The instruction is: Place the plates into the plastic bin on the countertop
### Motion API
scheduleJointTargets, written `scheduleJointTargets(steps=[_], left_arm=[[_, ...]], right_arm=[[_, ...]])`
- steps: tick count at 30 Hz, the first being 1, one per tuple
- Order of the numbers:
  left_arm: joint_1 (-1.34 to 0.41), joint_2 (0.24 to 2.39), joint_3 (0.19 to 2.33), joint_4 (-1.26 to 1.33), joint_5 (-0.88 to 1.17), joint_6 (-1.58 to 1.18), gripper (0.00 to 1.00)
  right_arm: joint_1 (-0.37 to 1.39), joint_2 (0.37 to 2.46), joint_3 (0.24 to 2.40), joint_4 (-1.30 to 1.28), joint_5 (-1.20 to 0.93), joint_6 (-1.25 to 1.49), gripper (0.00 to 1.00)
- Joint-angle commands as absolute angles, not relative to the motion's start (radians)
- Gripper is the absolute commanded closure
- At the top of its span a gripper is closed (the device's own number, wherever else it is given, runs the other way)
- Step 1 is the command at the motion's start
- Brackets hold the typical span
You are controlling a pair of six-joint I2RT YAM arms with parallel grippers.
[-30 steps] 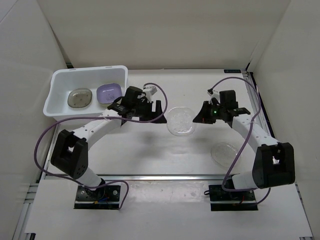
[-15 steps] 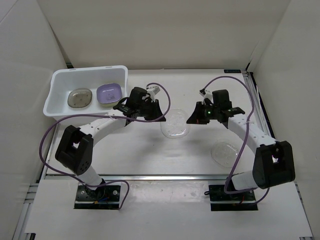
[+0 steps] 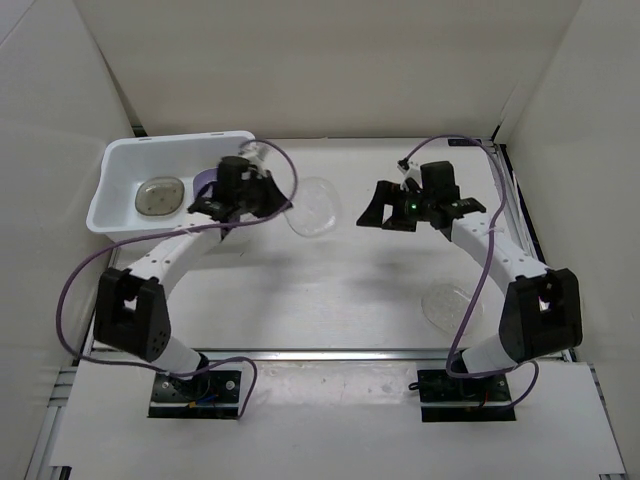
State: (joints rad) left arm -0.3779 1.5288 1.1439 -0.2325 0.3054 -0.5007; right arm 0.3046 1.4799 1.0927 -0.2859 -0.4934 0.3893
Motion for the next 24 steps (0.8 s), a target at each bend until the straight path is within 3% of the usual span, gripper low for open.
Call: scheduleJointTargets(steps=[1,5,11,24], left_arm=[[-0.218,1.387,1.221,-0.245,0.166,-0.552,0.90],[0.091,1.350,1.210,-0.294,0.043,-0.646,0.90],[0.398,1.429,1.199,-0.288,0.086,-0.767,0.90],[0.448,1.733,1.362,-0.331,-0.215,-0.923,0.90]], right_arm=[[0.285,1.494,1.163,-0.264,-0.437,0.402,0.01],[0.240,1.522,1.178,-0.246,-0.425,0.423,0.01],[0.192,1.577,1.181,-0.209,-0.454,0.466,0.01],[0.160,1.718,1.289,-0.245,-0.342,0.502,0.01]])
